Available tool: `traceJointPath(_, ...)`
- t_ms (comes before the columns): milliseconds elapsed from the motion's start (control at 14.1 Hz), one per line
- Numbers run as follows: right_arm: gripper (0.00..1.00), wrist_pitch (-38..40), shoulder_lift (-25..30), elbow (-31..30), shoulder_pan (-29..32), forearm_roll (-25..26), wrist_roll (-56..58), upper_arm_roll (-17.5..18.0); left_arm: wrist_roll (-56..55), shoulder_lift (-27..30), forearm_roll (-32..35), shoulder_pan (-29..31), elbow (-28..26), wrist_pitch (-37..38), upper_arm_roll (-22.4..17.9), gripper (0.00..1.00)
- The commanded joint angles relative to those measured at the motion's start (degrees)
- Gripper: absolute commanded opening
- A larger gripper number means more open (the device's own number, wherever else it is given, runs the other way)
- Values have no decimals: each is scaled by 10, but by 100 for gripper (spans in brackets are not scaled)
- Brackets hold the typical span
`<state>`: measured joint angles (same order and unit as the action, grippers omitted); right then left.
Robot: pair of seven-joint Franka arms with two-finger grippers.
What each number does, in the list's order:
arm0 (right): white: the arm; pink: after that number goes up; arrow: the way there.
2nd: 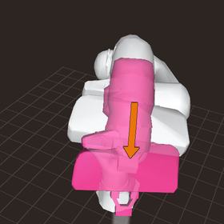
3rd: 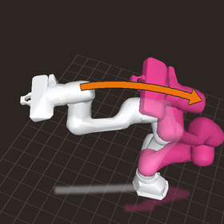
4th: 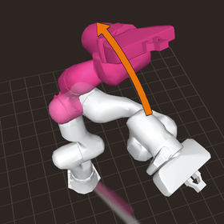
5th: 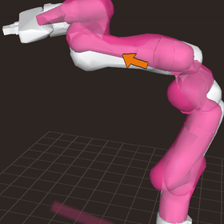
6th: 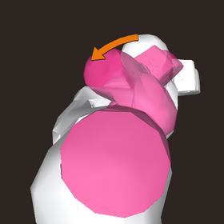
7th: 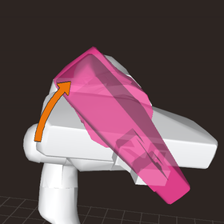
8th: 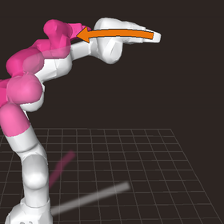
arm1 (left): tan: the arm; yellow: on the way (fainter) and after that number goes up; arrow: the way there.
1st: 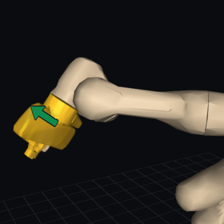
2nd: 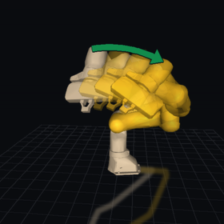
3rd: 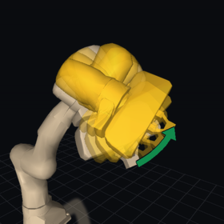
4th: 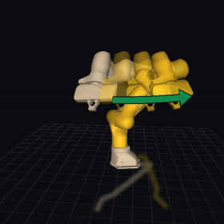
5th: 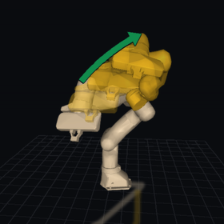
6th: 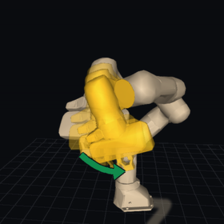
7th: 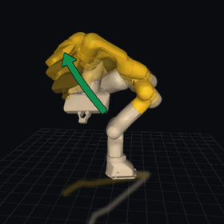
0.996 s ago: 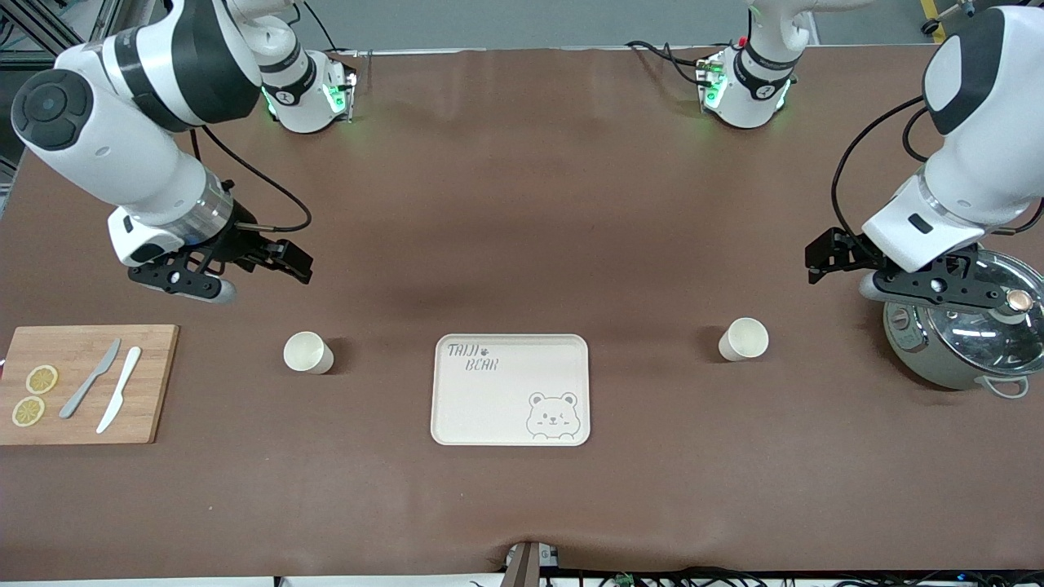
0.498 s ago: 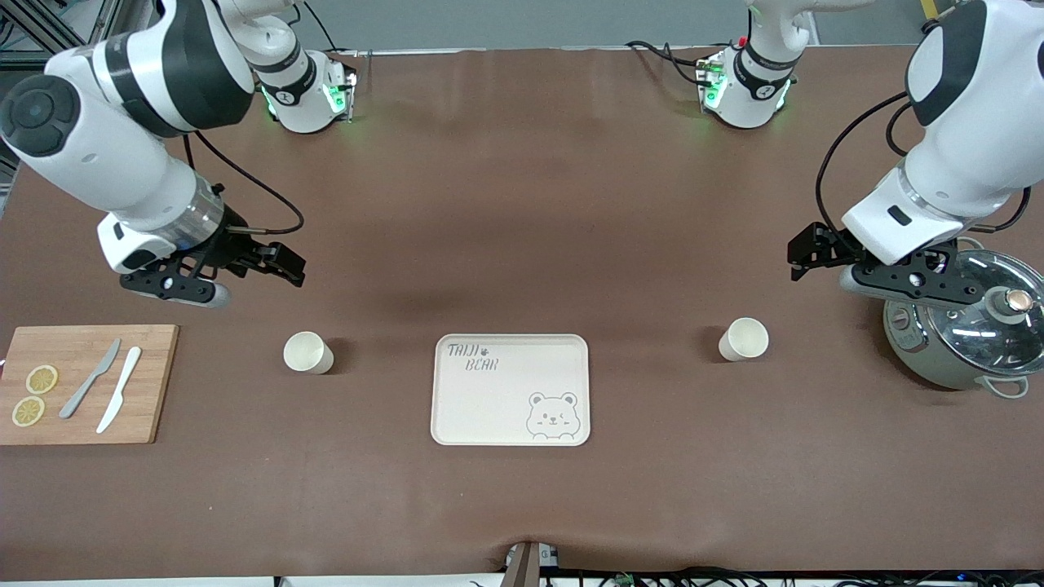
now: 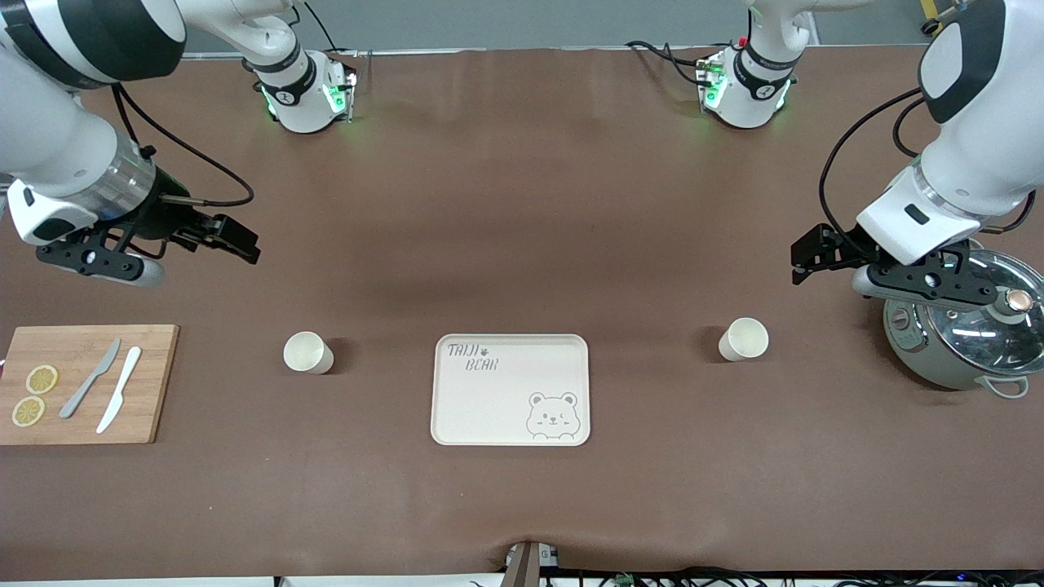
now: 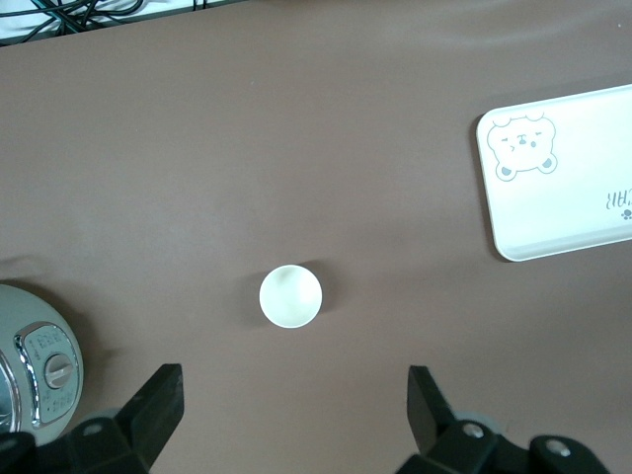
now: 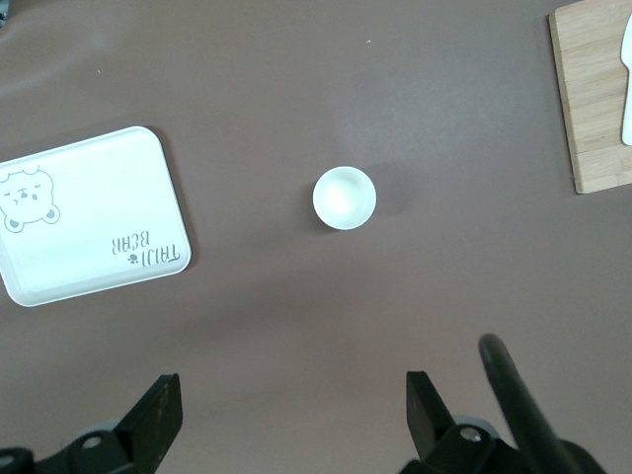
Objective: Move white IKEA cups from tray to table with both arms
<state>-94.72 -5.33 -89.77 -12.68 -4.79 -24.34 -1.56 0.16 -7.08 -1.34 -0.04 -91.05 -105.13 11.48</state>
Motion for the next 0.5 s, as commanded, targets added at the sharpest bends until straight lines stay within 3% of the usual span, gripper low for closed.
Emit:
traceJointPath(0,100,10,-6,9,17,5,3,3,9,0,-9,2,4,-2,-2,100)
traceJointPath(427,100,-50,-41,8,6,2,2,7,10,0,-10,0,4,-2,-3,100)
